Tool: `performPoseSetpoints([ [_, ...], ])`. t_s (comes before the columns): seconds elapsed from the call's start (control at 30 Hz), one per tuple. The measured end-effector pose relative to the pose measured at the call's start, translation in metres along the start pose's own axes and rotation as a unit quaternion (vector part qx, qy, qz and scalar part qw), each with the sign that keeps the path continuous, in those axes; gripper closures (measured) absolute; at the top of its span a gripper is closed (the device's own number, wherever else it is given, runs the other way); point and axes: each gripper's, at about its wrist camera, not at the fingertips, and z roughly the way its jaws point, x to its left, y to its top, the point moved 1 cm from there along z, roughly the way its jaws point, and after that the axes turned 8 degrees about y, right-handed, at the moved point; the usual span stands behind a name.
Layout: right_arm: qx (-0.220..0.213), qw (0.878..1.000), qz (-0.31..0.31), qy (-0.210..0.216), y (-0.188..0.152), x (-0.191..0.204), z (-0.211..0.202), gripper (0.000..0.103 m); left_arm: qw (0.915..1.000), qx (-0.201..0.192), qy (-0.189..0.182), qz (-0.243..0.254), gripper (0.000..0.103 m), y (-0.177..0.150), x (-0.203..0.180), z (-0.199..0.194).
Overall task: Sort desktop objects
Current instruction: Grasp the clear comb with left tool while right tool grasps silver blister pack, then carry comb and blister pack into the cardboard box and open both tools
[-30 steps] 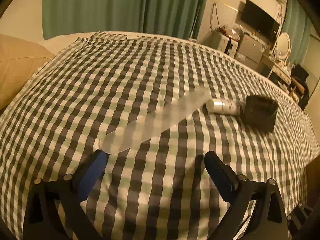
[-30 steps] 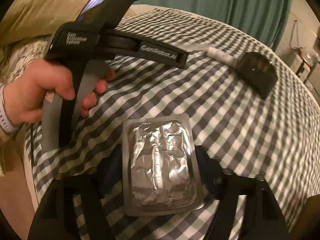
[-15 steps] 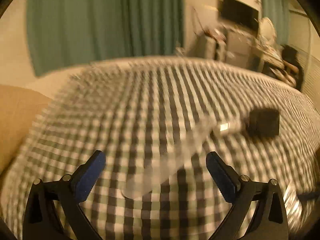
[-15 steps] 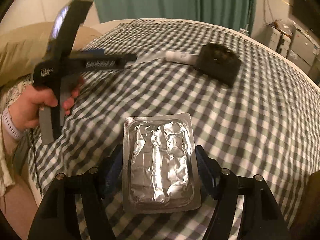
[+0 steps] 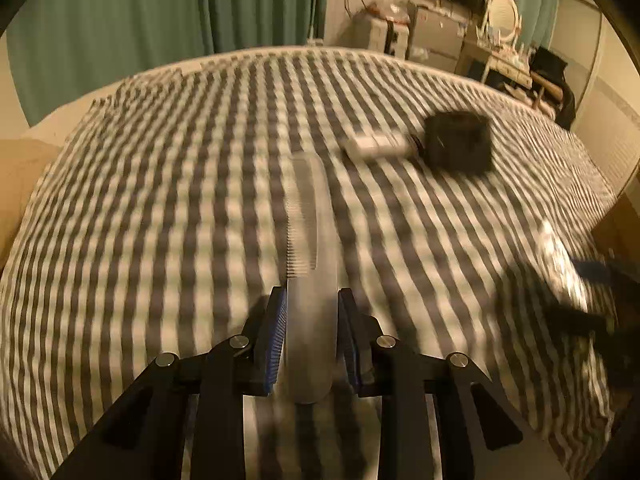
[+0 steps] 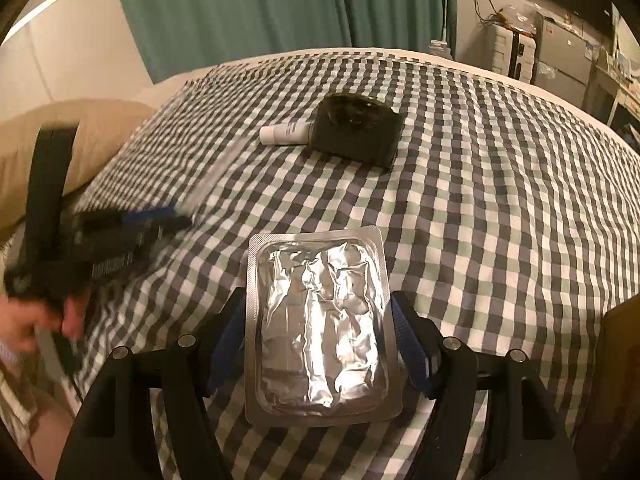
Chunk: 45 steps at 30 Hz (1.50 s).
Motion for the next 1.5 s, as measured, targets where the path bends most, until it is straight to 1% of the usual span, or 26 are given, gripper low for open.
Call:
performPoseSetpoints([
  [0.07,0.0,1.0,0.008,0.002,-0.001,0.0,-0.002,0.034,0.9999,0.014,0.002,0.003,0.078,-0.011,-0.009,-0.007],
  [0.13,-0.001,1.0,0.018,0.004,-0.003,0.0,-0.005,0.034,0.9997,0.022,0.005,0.001,0.077,-0.014,-0.01,-0.007],
  [0.2,-0.001,1.0,0.025,0.007,-0.005,0.001,-0.009,0.034,0.9995,0.026,0.005,-0.019,0.073,-0.01,-0.008,-0.001],
  [0.27,-0.002,1.0,0.021,0.003,-0.007,0.005,-0.012,0.034,0.9997,0.009,0.0,-0.024,0.072,-0.004,-0.007,0.004],
  [0.33,-0.004,1.0,0.015,-0.002,-0.008,0.007,-0.015,0.034,0.9996,-0.005,-0.001,-0.027,0.076,-0.004,-0.006,0.004],
  [0.37,-0.006,1.0,0.013,-0.004,-0.008,0.008,-0.017,0.034,0.9995,-0.009,0.002,-0.03,0.078,-0.005,-0.005,0.001],
  [0.47,-0.012,1.0,0.022,-0.001,-0.009,0.005,-0.024,0.034,0.9995,-0.019,0.021,-0.017,0.079,-0.012,-0.017,-0.012],
  [0.5,-0.013,1.0,0.025,0.0,-0.009,0.004,-0.026,0.034,0.9994,-0.023,0.022,-0.013,0.079,-0.015,-0.022,-0.018],
  [0.53,-0.016,0.999,0.029,0.001,-0.009,0.003,-0.028,0.034,0.9993,-0.027,0.018,-0.016,0.079,-0.018,-0.025,-0.023],
  [0.6,-0.021,0.999,0.037,0.007,-0.009,0.002,-0.033,0.034,0.9988,-0.04,-0.009,-0.027,0.079,-0.021,-0.033,-0.04],
  [0.7,-0.034,0.999,0.032,0.006,-0.006,0.006,-0.046,0.034,0.9961,-0.083,-0.027,-0.015,0.078,-0.026,-0.056,-0.076],
  [0.8,-0.056,0.998,0.027,-0.004,-0.001,0.01,-0.07,0.034,0.992,-0.119,-0.037,-0.02,0.078,-0.029,-0.076,-0.112],
  [0.87,-0.08,0.996,0.027,-0.007,0.001,0.01,-0.094,0.034,0.9889,-0.133,-0.05,-0.043,0.078,-0.028,-0.084,-0.132],
  [0.93,-0.103,0.994,0.029,-0.014,0.002,0.009,-0.118,0.034,0.9866,-0.141,-0.065,-0.05,0.078,-0.025,-0.096,-0.15],
  [1.07,-0.143,0.988,0.047,-0.027,0.004,-0.002,-0.172,0.034,0.985,-0.154,-0.077,-0.008,0.078,-0.012,-0.137,-0.187],
  [1.1,-0.15,0.987,0.051,-0.032,0.004,-0.005,-0.184,0.034,0.9839,-0.156,-0.087,0.003,0.078,-0.008,-0.15,-0.197],
  [1.2,-0.164,0.983,0.053,-0.063,0.001,-0.014,-0.221,0.034,0.9803,-0.163,-0.11,0.016,0.078,0.002,-0.178,-0.221],
  [1.3,-0.172,0.978,0.065,-0.101,-0.005,-0.032,-0.254,0.034,0.9747,-0.167,-0.148,0.017,0.078,0.011,-0.206,-0.239],
  [1.43,-0.183,0.968,0.098,-0.141,-0.018,-0.07,-0.295,0.034,0.97,-0.159,-0.182,0.025,0.078,0.023,-0.252,-0.254],
  [1.5,-0.182,0.963,0.117,-0.161,-0.026,-0.091,-0.308,0.034,0.9684,-0.153,-0.195,0.028,0.078,0.027,-0.274,-0.256],
])
